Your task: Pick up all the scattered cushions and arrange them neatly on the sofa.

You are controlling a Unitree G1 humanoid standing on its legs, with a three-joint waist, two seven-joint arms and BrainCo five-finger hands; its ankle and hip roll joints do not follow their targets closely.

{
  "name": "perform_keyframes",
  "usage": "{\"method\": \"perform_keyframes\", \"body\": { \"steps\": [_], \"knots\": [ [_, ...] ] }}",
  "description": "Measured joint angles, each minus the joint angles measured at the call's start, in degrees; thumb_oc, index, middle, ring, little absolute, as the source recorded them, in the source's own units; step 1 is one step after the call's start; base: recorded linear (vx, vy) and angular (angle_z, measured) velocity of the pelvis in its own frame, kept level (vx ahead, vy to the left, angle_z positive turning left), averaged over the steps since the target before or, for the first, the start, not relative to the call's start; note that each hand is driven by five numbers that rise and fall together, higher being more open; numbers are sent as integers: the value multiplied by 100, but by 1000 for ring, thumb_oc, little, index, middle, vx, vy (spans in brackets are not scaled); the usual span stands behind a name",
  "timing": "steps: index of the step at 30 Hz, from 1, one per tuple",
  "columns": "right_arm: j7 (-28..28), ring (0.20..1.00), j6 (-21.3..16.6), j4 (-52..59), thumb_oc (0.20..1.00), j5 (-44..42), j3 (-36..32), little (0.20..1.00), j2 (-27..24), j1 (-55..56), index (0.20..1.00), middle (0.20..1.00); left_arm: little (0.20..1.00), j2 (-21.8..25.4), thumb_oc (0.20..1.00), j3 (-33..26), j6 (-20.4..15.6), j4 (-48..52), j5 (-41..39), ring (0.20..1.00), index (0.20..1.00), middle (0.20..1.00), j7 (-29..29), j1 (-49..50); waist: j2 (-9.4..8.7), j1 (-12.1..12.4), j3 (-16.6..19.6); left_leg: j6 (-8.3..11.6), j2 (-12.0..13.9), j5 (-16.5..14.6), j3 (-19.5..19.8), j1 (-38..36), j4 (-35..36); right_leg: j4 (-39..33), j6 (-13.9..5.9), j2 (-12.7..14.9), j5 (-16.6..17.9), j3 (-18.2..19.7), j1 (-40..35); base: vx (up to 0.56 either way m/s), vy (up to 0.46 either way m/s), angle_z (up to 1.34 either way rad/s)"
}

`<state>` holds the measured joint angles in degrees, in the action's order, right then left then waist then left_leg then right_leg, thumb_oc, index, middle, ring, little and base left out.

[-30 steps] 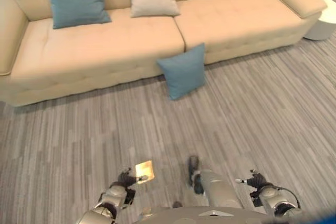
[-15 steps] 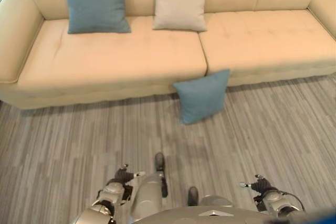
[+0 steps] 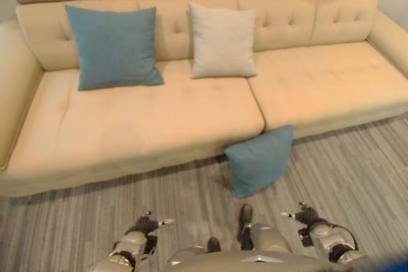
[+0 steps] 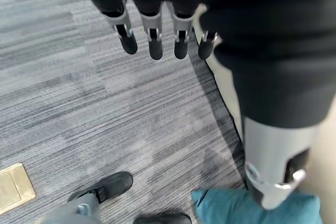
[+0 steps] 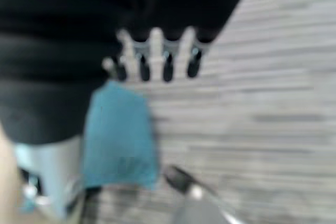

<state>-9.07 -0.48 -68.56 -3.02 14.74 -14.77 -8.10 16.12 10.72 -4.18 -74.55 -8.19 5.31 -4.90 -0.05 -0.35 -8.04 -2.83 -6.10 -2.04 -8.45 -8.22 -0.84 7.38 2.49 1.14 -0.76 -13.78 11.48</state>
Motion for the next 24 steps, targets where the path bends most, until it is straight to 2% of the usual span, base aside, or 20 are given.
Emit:
{"method": "perform_keyframes", "body": {
  "steps": [2, 4, 5, 6, 7, 8, 9, 10, 11, 12, 13, 16, 17, 21, 24],
  "knots": [
    [1, 1000, 2, 3, 1000, 1, 0, 1000, -62, 4, 1000, 1000, 1000, -11, 1000, -1, -1, 2, 0, 1000, 1000, 1000, 1, 154, 73, 11, 108, 161, -32, -101, -36, -96, -93, 86, 375, -116, 276, -132, -44, 98, -247, 15],
    [5, 1000, 7, 3, 1000, 14, 0, 1000, -121, 98, 1000, 1000, 1000, -11, 1000, -9, 1, -20, 6, 1000, 1000, 1000, 3, 274, 63, 13, 203, 222, -148, -140, -40, -179, -175, 23, 520, -286, 382, -164, -145, 74, -194, 17],
    [6, 1000, 5, 4, 1000, 48, -1, 1000, -121, 166, 1000, 1000, 1000, 24, 1000, -12, 1, -22, 8, 1000, 1000, 1000, 4, 357, -120, 46, 251, 266, -370, -171, -56, -129, -401, -184, 807, -210, 756, -110, -318, 87, -249, 9],
    [9, 1000, 22, -10, 1000, 110, -11, 1000, -170, 205, 1000, 1000, 1000, -3, 1000, -17, -3, -28, 17, 1000, 1000, 1000, -7, 457, -364, 139, 255, 85, -461, -511, -34, 191, -1017, -839, 779, -46, 564, 127, -729, 73, -270, -8],
    [14, 1000, 7, -6, 1000, 116, -4, 1000, -161, 194, 1000, 1000, 1000, 23, 1000, -21, -16, 5, 28, 1000, 1000, 1000, 2, 445, -446, 163, 262, 70, -163, -709, -53, 274, -734, -1281, 708, -114, 741, 235, -962, 47, -247, -22],
    [9, 1000, 2, 4, 1000, 122, -4, 1000, -163, 131, 1000, 1000, 1000, 14, 1000, -36, 4, -29, 38, 1000, 1000, 1000, 2, 464, -443, 111, 263, 92, 150, -708, -5, 371, -441, -1284, 684, -176, 748, 251, -973, 23, -242, -27],
    [2, 1000, -16, 20, 1000, 150, -4, 1000, -176, 92, 1000, 1000, 1000, -27, 1000, -58, 17, -41, 45, 1000, 1000, 1000, -1, 450, -406, 85, 274, 218, 484, -528, 74, 461, -103, -1283, 561, -297, 729, 270, -972, 3, -136, -39],
    [2, 1000, -19, 14, 1000, 158, 0, 1000, -164, 118, 1000, 1000, 1000, -65, 1000, -57, 21, -40, 49, 1000, 1000, 1000, -10, 447, -434, 116, 288, 225, 540, -282, -12, 417, -86, -1285, 404, -321, 713, 355, -991, -1, -109, -37],
    [1, 1000, -22, 16, 1000, 158, 4, 1000, -160, 115, 1000, 1000, 1000, -80, 1000, -56, 22, -38, 56, 1000, 1000, 1000, -12, 434, -407, 81, 322, 173, 598, -198, -51, 366, 43, -1311, 360, -323, 691, 361, -984, -1, -80, -20],
    [0, 1000, 10, -67, 1000, 157, -1, 1000, -165, 198, 1000, 1000, 1000, -93, 1000, -46, 19, 10, 66, 1000, 1000, 1000, -14, 353, -443, -8, 341, 140, 578, -86, -69, 253, 268, -1312, 200, -302, 635, 337, -1006, 2, -109, -3],
    [3, 1000, 13, -146, 1000, 156, -9, 1000, -168, 273, 1000, 1000, 1000, -126, 1000, -5, 16, 25, 81, 1000, 1000, 1000, -12, 228, -330, -40, 328, 70, 641, 20, -118, 192, 483, -1281, 23, -289, 578, 160, -1016, 1, -79, -4],
    [6, 1000, 11, -156, 1000, 154, -55, 1000, -168, 344, 1000, 1000, 1000, -194, 1000, -1, 16, 115, 84, 1000, 1000, 1000, -16, 203, -172, -30, 339, 45, 650, 66, -183, 107, 608, -1182, -156, -65, 537, 37, -1041, 3, -15, -15],
    [5, 1000, 9, -153, 1000, 153, -58, 1000, -169, 361, 1000, 1000, 1000, -196, 1000, 3, 17, 127, 85, 1000, 1000, 1000, -19, 198, -160, -56, 336, 46, 643, 67, -169, 67, 607, -1252, -143, -75, 561, 37, -1111, 0, 0, 0],
    [7, 1000, 9, -152, 1000, 152, -58, 1000, -214, 461, 1000, 1000, 1000, -210, 1000, 0, 17, 128, 84, 1000, 1000, 1000, -19, 231, 117, -25, 292, 77, 634, 45, -54, -63, 607, -1284, -41, -98, 615, 34, -1264, -39, 32, 5],
    [8, 1000, 4, -158, 1000, 154, -49, 1000, -211, 389, 1000, 1000, 1000, -198, 1000, 0, 17, 126, 78, 1000, 1000, 1000, -19, 240, 147, 10, 267, 77, 592, 42, -72, 34, 608, -1237, -80, -79, 626, 62, -1172, -127, 11, -6]
  ]
}}
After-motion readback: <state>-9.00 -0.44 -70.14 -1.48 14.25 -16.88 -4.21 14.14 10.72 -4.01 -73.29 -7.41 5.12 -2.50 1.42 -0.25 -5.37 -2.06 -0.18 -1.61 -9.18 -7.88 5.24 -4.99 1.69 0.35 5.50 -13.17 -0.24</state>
